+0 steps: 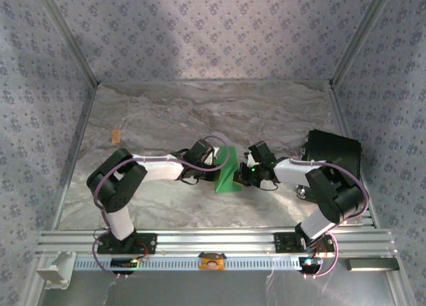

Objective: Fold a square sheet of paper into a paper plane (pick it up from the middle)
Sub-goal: Fold the triangle a second time at the center of the table.

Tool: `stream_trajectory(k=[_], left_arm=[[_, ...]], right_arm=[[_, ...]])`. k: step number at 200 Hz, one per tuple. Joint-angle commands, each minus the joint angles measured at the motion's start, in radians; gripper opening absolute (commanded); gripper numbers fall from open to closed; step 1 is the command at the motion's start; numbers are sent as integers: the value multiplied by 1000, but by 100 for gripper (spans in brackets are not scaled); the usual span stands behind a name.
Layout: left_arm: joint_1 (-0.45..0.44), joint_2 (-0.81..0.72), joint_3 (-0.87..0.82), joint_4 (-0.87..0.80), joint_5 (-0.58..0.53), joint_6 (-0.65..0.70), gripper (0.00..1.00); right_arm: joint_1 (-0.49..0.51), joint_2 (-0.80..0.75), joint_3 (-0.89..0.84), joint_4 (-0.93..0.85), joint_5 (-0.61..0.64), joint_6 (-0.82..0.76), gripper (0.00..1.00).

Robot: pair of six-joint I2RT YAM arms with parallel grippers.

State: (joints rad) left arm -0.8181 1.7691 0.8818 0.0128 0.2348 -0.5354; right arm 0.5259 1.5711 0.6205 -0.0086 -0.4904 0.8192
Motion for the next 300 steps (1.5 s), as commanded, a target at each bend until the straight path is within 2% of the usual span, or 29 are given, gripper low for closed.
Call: stream_trajectory(k=[1,76,143,240,300], left_arm=[[-1,-16,-7,-2,-9,8,4],[-4,-56,5,-22,-11,14,5],[-4,-4,6,-16,1,10,5],[-3,-6,16,8,34,22,5],[-3,12,15,-3,9,27,5]], right_arm=[[-8,21,-15,-59,38,-9,7],[-10,20,-16,-62,37,-11,7],[-10,20,-18,-59,35,-11,7],[-11,21,-16,-60,34,-10,7],[-10,15,-21,-59,37,-8,7]])
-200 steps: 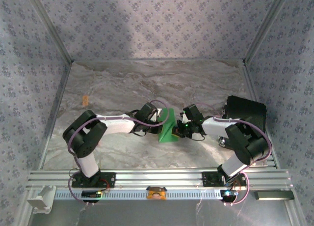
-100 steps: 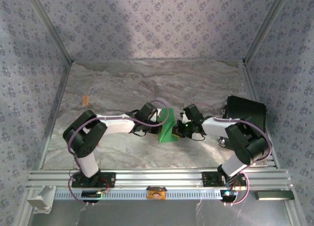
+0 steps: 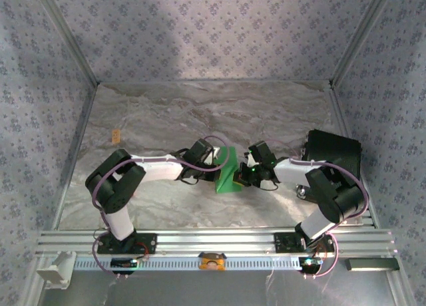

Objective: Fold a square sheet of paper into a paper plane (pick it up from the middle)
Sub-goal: Fold the triangle a second time at the center of the table.

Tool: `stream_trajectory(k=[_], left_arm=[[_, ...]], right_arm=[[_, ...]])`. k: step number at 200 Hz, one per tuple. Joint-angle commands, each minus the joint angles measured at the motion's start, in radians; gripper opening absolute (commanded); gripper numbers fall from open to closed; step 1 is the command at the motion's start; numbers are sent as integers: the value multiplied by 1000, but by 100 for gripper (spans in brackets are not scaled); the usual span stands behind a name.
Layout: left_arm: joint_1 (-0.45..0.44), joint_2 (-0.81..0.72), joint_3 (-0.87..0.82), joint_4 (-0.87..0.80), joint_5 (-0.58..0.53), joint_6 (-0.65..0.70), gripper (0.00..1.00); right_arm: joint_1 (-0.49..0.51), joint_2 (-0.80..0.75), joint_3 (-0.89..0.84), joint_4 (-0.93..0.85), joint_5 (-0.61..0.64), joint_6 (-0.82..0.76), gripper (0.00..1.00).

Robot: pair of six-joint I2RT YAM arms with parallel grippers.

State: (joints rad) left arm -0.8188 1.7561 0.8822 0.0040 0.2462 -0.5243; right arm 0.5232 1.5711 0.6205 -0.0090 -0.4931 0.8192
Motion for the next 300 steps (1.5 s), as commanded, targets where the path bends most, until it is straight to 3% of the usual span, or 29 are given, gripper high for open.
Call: stream_trajectory(k=[1,118,189,264,300], left_arm=[[-3,25,14,6,-4,17,5],[-2,45,22,-4,-13,29,4],[-3,62,-8,8,-7,0,3],[-3,76,2,2,-3,-3,3],[-3,82,8,-2,1,0,3]], right_arm=[[-7,15,-21,-58,40,-9,7],[-6,5,-21,-64,41,-9,7],[-18,-72,-9,72,-6,29,7],[24,57,67,239,-87,100,3],[27,111,82,194,-72,91,3]])
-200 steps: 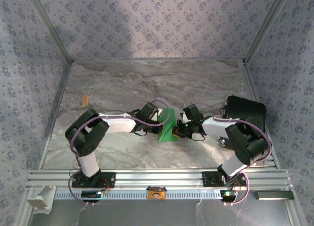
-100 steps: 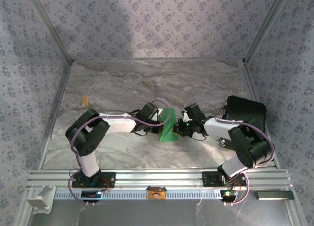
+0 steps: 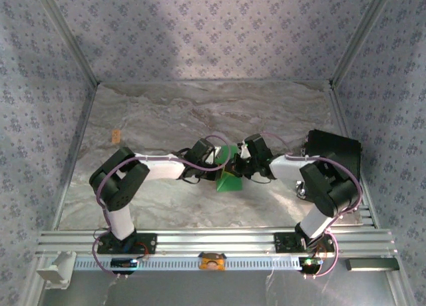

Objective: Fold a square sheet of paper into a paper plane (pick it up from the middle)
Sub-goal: Fold the triangle a second time at the center of the table.

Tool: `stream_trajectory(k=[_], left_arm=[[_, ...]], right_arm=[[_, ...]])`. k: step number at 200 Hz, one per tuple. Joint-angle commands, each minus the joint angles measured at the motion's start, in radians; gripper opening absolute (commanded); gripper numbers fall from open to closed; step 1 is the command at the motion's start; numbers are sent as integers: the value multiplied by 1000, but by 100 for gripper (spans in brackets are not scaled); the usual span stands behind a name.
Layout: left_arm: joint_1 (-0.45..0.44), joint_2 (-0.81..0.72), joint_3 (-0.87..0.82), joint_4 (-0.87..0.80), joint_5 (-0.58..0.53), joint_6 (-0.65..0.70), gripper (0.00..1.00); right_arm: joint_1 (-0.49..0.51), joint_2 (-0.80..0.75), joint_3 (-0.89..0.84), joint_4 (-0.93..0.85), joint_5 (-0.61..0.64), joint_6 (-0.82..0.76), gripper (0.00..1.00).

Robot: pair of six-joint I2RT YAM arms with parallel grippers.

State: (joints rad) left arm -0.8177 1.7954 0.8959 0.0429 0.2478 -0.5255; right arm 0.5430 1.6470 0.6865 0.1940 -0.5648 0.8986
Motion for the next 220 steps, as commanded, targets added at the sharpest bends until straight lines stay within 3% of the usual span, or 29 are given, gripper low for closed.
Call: stream_trajectory(k=[1,82,124,154,220], left_arm=[[-4,42,-6,-41,-2,1,3],[-4,58,6,-57,10,7,3],[-4,58,11,-70,11,13,3],[-4,57,11,-71,11,12,3],[-4,57,10,-71,10,12,3]], right_arm=[[6,36,15,-11,1,11,3],[-30,72,-75,62,4,8,5],[-47,-12,9,-61,19,-50,6],[-81,22,44,-92,13,-83,5],[-111,83,-44,-102,90,-68,4]])
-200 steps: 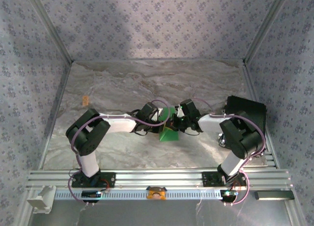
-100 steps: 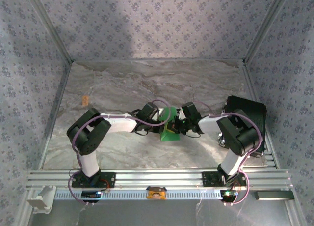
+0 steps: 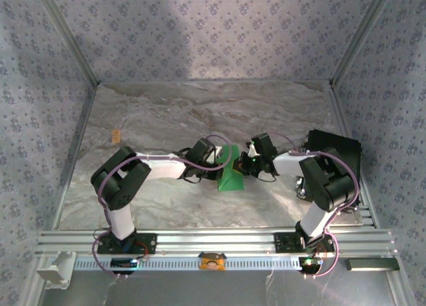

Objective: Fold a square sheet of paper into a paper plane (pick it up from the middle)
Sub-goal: Fold the triangle a second time at the center of the table.

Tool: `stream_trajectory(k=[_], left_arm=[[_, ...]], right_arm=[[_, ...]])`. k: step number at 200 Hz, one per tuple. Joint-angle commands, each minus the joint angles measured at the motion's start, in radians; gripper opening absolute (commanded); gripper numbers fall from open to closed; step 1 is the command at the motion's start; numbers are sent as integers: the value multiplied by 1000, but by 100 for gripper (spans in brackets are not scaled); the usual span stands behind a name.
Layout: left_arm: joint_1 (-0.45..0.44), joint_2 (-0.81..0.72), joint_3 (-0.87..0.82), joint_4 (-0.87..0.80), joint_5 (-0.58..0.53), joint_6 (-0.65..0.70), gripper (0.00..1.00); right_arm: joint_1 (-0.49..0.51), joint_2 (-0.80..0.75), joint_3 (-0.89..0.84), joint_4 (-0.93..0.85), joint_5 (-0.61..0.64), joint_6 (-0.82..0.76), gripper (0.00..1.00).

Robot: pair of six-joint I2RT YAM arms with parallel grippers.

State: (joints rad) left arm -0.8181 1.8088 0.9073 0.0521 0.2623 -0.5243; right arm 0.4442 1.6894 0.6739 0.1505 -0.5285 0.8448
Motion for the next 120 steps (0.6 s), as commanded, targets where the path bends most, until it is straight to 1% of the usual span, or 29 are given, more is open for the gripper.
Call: stream_trajectory(k=[1,48,70,108,120], left_arm=[[-3,44,-1,-81,-5,10,3],[-3,46,-1,-84,-1,14,2],[-4,46,-1,-83,0,10,2],[-3,43,-2,-83,5,11,2],[-4,43,-2,-83,6,10,2]], right_arm=[[-14,41,-31,-58,53,-14,4],[-33,-27,48,-119,-7,-34,6],[-44,-36,79,-137,-10,-52,6],[-77,11,18,-117,34,-48,5],[-96,28,-15,-83,26,-26,5]])
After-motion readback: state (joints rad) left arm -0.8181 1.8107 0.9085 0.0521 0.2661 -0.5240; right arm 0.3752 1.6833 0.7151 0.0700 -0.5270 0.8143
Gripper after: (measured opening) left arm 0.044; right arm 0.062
